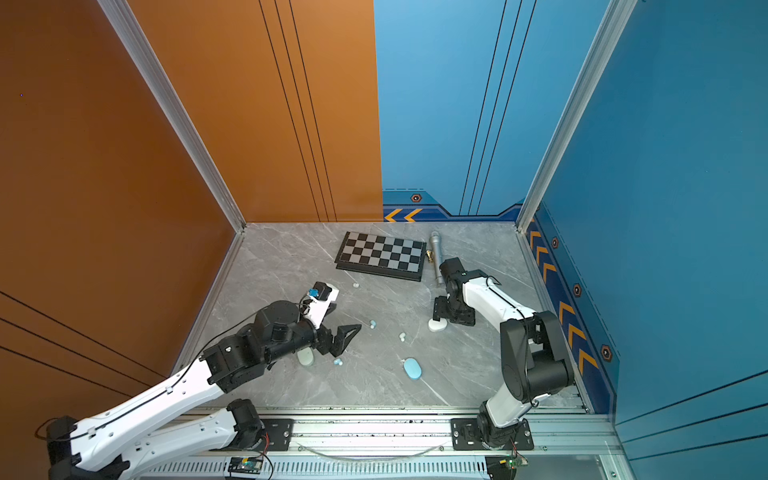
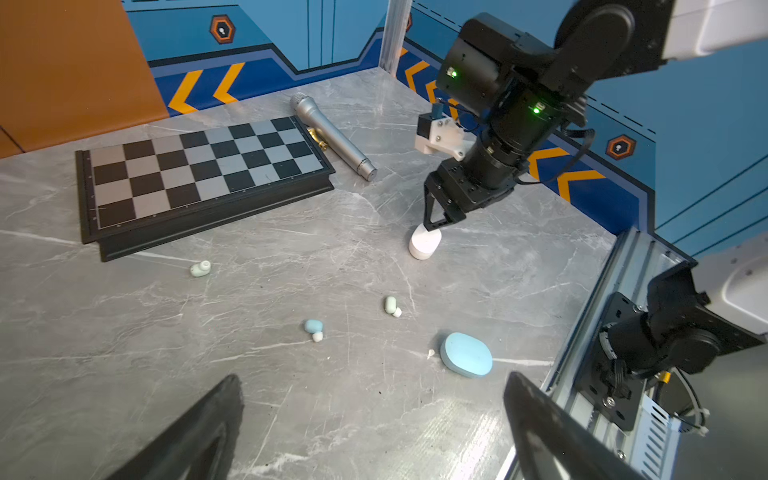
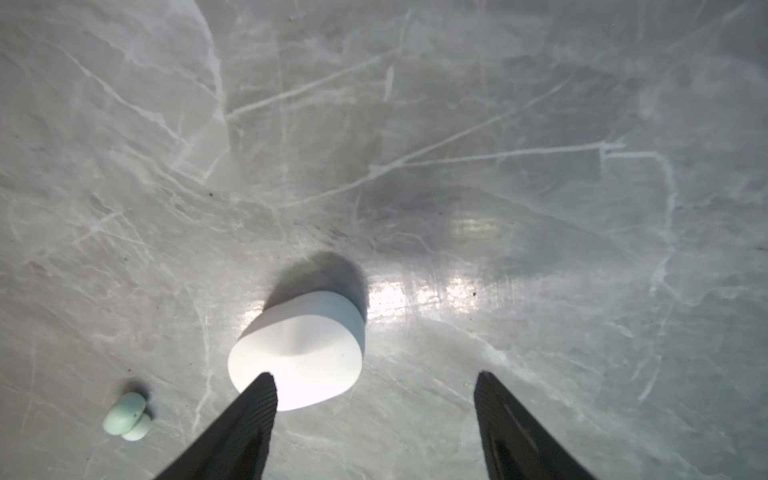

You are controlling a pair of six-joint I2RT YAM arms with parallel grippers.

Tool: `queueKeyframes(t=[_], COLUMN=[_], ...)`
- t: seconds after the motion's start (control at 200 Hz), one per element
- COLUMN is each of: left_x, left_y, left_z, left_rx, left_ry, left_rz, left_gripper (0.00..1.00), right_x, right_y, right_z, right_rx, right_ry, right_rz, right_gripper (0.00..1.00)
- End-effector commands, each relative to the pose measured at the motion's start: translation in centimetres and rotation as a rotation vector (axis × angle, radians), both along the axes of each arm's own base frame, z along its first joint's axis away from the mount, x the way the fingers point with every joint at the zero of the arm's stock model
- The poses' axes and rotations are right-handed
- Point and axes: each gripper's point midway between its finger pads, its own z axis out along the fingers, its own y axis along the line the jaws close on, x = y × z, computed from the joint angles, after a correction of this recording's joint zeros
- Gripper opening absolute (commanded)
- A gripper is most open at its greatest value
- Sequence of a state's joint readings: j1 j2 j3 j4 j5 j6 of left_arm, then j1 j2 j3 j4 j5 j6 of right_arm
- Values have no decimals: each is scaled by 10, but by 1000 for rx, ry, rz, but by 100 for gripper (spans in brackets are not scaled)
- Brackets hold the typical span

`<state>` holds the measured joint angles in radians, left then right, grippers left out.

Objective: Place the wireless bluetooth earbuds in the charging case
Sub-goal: 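Move the right gripper down over the light-blue earbud case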

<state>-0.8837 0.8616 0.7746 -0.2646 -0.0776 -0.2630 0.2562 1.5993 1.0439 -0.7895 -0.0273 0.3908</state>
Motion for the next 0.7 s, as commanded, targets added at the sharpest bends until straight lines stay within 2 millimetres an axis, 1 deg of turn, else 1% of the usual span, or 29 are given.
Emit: queueKeyframes(t=[0.0, 0.045, 0.085, 0.125, 0.215, 0.265, 0.32, 0.325, 0.34, 0.4, 0.531, 0.631, 0.696], left_x=[8, 6, 4, 2, -6, -9, -10, -9, -9, -9, -9, -9, -10], left_y=[26, 27, 29, 28, 24, 22, 26, 26, 25, 26, 24, 21, 19], left_z=[-6, -4, -2, -1, 2, 4, -1, 4, 6, 6, 2, -1, 0], left_rx=[18, 2, -17, -38, -108, -147, -154, -170, -184, -200, -178, -148, -141], left_ry=[17, 18, 18, 16, 6, -4, 2, -9, -17, -25, -18, -8, -10], left_rz=[139, 142, 137, 127, 72, 53, 68, 69, 70, 69, 60, 43, 32], left_gripper=[98, 98, 98, 98, 98, 98, 98, 98, 98, 99, 99, 99, 99], right_x=[-14, -16, -20, -25, -50, -65, -79, -80, -83, -98, -111, -113, -112], right_y=[-1, 6, 18, 34, 70, 81, 90, 91, 95, 112, 126, 126, 126], right_z=[12, 19, 29, 40, 59, 62, 62, 63, 64, 67, 60, 52, 53], right_rx=[-31, -22, -1, 19, 43, 40, 27, 25, 21, 30, 6, -21, -31], right_ry=[-12, -31, -56, -88, -138, -135, -136, -137, -145, -159, -118, -47, -31], right_rz=[67, 108, 176, 265, 478, 559, 619, 625, 644, 723, 774, 751, 732], right_gripper=[76, 75, 73, 73, 73, 73, 73, 74, 74, 75, 77, 78, 78])
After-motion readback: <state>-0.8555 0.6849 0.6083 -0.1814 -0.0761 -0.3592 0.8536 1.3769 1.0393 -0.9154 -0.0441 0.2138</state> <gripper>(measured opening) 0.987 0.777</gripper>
